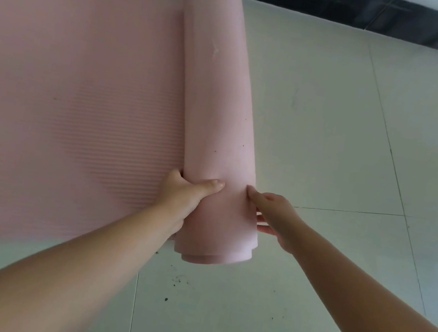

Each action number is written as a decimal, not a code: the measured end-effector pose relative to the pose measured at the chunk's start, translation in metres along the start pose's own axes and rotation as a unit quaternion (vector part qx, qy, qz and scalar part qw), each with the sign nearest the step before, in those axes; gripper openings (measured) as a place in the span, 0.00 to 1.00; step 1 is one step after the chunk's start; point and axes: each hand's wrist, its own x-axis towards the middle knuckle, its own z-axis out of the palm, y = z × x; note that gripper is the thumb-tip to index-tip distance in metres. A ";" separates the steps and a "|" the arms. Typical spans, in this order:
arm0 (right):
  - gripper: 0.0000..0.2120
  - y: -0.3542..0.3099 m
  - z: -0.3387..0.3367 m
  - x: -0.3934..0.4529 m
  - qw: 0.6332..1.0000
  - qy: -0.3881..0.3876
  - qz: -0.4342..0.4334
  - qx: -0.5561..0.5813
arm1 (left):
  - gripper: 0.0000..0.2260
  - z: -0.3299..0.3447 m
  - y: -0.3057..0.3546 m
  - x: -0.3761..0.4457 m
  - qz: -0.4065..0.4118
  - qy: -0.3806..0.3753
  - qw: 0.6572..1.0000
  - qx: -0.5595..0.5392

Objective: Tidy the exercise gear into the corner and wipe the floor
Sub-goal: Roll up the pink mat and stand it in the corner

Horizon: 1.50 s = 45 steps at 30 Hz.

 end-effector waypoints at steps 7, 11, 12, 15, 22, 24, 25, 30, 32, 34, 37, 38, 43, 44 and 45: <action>0.30 0.003 0.016 0.002 1.000 0.023 0.000 0.020 | 0.21 -0.014 0.003 0.015 0.012 -0.016 1.000 0.022; 0.34 -0.002 0.025 0.000 1.000 0.007 -0.002 0.008 | 0.12 -0.031 -0.005 0.013 -0.045 -0.063 0.995 -0.060; 0.33 -0.003 0.025 0.000 1.000 0.004 -0.006 0.007 | 0.11 -0.032 -0.005 0.013 -0.051 -0.068 0.994 -0.072; 0.31 -0.005 0.024 -0.003 1.000 -0.016 -0.001 0.007 | 0.14 -0.033 -0.003 0.015 -0.057 -0.071 0.992 -0.086; 0.19 -0.020 0.025 -0.019 0.995 -0.029 -0.052 -0.083 | 0.26 -0.056 -0.005 0.013 -0.033 0.014 0.999 0.039; 0.14 -0.023 0.027 -0.022 0.993 -0.002 -0.072 -0.092 | 0.26 -0.065 -0.003 0.007 0.021 0.117 0.985 0.126; 0.10 -0.025 0.029 -0.025 0.993 0.003 -0.081 -0.089 | 0.23 -0.070 -0.001 0.002 0.062 0.160 0.970 0.175; 0.09 -0.028 0.056 -0.037 0.991 -0.023 -0.131 -0.019 | 0.11 -0.086 0.009 -0.023 0.177 0.152 0.887 0.399; 0.11 -0.027 0.067 -0.038 0.990 -0.016 -0.137 0.024 | 0.19 -0.093 0.011 -0.032 0.170 0.137 0.870 0.442; 0.13 -0.028 0.078 -0.037 0.988 -0.016 -0.127 0.084 | 0.27 -0.100 0.012 -0.039 0.160 0.127 0.860 0.467; 0.19 -0.030 0.091 -0.035 0.989 -0.018 -0.097 0.111 | 0.32 -0.110 0.012 -0.042 0.130 0.107 0.857 0.487; 0.21 -0.030 0.094 -0.034 0.989 -0.023 -0.081 0.118 | 0.32 -0.112 0.013 -0.042 0.118 0.099 0.863 0.482; 0.23 -0.040 0.101 -0.043 0.993 -0.071 -0.072 0.054 | 0.31 -0.126 0.027 -0.048 0.124 0.103 0.843 0.514; 0.20 -0.043 0.102 -0.048 0.993 -0.079 -0.081 0.020 | 0.30 -0.128 0.030 -0.051 0.132 0.110 0.825 0.538; 0.18 -0.046 0.103 -0.051 0.992 -0.085 -0.088 -0.009 | 0.29 -0.129 0.032 -0.054 0.142 0.112 0.805 0.564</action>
